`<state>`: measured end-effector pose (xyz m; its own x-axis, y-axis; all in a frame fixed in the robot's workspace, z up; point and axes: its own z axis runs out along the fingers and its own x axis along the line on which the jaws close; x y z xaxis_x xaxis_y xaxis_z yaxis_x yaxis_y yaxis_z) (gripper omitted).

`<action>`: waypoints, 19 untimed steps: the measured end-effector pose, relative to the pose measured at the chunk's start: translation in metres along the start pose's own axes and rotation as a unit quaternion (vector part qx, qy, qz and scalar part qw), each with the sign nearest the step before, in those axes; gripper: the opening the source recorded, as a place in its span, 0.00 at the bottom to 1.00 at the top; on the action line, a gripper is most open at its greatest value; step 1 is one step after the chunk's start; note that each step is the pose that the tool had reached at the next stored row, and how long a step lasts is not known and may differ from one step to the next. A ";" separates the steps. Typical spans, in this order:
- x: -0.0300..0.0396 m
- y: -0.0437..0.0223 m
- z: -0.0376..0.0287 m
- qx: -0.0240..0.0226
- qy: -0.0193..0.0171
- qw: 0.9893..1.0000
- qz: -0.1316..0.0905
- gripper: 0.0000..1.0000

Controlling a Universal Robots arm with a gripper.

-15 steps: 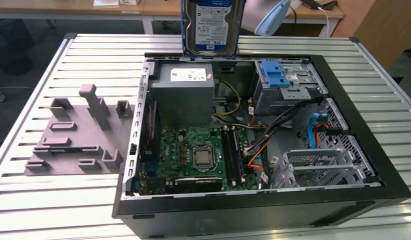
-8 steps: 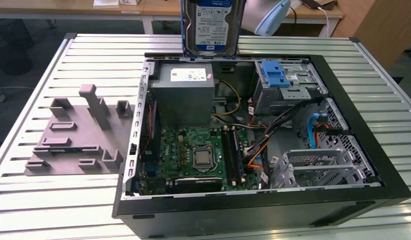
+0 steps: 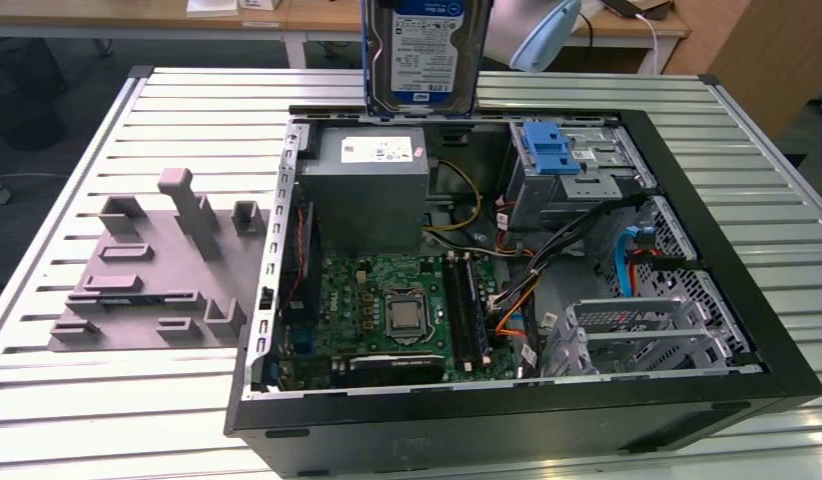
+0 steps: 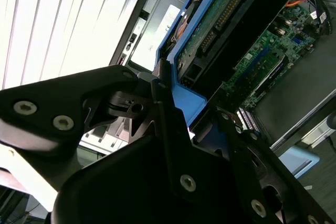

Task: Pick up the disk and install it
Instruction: 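Pick up the disk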

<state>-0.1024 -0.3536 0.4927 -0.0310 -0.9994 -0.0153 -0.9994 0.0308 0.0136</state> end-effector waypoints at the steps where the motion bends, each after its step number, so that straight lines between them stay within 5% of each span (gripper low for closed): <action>1: 0.0003 0.0000 0.0001 0.000 0.000 1.000 0.000 0.36; 19: 0.0029 -0.0001 0.0000 0.000 0.000 1.000 0.000 0.36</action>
<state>-0.1025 -0.3566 0.4927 -0.0310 -0.9994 -0.0153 -0.9994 0.0308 0.0136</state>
